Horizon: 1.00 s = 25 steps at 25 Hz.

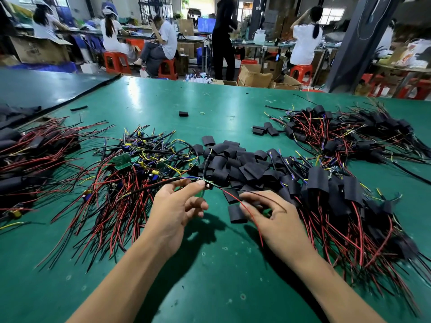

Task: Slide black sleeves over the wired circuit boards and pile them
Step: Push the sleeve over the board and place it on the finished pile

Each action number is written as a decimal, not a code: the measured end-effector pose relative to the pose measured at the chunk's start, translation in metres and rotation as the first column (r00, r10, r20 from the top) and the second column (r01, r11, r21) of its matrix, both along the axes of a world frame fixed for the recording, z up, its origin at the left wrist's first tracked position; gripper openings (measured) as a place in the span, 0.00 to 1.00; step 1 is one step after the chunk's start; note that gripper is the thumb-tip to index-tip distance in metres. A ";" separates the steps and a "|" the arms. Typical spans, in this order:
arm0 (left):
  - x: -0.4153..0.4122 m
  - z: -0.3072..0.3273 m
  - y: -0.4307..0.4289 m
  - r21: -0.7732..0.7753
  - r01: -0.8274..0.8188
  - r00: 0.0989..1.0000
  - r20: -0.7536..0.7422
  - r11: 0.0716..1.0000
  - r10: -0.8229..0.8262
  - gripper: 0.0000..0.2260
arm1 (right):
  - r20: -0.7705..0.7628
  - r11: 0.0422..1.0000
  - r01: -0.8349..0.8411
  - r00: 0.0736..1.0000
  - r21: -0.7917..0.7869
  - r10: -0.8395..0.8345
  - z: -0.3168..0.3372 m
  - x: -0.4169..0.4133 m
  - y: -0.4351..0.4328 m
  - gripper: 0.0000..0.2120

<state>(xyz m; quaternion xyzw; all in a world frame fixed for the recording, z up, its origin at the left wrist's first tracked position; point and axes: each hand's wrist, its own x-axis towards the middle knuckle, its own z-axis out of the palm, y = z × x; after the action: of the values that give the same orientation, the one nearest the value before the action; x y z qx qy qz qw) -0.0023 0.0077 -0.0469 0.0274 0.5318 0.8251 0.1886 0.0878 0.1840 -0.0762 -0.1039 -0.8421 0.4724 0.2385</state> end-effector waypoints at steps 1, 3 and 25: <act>-0.001 -0.002 0.001 -0.016 -0.011 1.000 -0.005 1.000 0.011 0.16 | 0.109 0.979 -0.026 0.994 0.201 0.004 -0.002 0.001 0.001 0.16; -0.003 -0.003 0.000 -0.041 -0.017 0.999 -0.041 0.999 0.015 0.13 | 0.308 0.892 -0.129 0.951 0.434 -0.013 -0.005 0.002 0.001 0.28; -0.012 -0.008 -0.001 0.001 -0.159 0.986 0.057 0.987 0.159 0.08 | 0.371 0.886 -0.198 0.928 0.420 0.031 0.001 0.004 0.016 0.34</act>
<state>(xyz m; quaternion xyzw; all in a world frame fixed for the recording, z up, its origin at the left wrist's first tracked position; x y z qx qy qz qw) -0.0145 0.0065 -0.0545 -0.0381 0.5245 0.8394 0.1373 0.0916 0.2002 -0.0752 -0.0786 -0.9620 0.2513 0.0717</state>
